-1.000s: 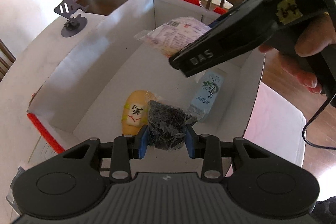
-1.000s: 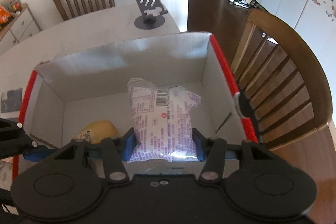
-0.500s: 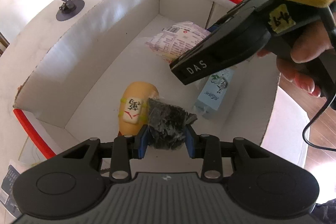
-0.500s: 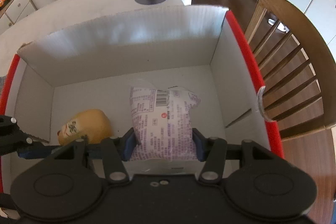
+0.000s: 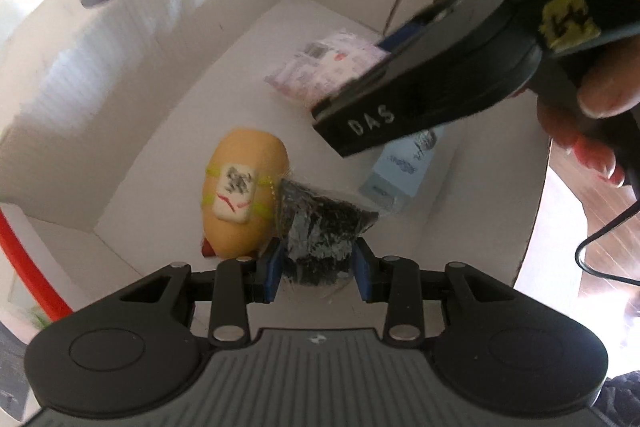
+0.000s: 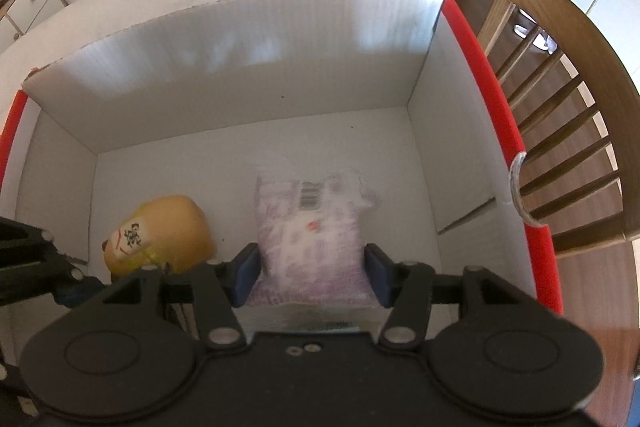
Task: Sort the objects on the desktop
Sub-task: 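Lower both bags into the box and open both grippers, then withdraw both grippers from the box back toward the snack pile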
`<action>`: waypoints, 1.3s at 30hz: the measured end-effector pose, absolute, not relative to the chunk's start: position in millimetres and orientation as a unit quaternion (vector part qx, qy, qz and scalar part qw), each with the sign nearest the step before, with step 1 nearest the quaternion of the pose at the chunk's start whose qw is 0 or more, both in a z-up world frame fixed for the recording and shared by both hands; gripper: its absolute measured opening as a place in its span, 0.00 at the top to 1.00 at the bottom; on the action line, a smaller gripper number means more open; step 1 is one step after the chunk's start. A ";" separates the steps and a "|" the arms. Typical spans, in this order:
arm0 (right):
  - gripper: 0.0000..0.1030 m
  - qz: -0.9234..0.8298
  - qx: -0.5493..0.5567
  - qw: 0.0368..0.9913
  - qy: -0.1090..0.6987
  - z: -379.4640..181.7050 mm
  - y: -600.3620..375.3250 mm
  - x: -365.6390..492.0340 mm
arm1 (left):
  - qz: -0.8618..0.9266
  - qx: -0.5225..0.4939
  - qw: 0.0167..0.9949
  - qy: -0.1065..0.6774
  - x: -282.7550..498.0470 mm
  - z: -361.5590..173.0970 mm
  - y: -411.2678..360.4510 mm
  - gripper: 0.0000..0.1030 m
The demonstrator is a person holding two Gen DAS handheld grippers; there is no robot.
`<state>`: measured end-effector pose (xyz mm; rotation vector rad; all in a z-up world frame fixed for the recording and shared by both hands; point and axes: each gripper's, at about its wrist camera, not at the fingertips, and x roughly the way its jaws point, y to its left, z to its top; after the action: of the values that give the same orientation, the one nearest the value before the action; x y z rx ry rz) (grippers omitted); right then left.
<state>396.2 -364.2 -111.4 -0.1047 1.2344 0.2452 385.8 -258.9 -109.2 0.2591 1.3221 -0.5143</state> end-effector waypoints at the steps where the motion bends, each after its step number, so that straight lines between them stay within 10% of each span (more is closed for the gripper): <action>1: 0.41 0.113 -0.050 0.808 0.576 -111.0 -364.0 396.1 | -0.235 0.114 0.751 0.607 386.6 -109.7 -257.7 0.65; 13: 0.32 0.115 -0.035 0.821 0.558 -98.8 -369.7 385.8 | -0.227 0.087 0.776 0.582 382.2 -90.9 -240.5 0.40; 39: 0.29 0.150 -0.011 0.860 0.488 -10.8 -367.4 313.8 | -0.228 0.045 0.847 0.478 316.6 -15.3 -214.5 0.40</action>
<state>313.8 -367.4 -10.8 -0.0239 1.0235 0.3143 316.6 -214.5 -15.3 0.0959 1.0087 -0.4799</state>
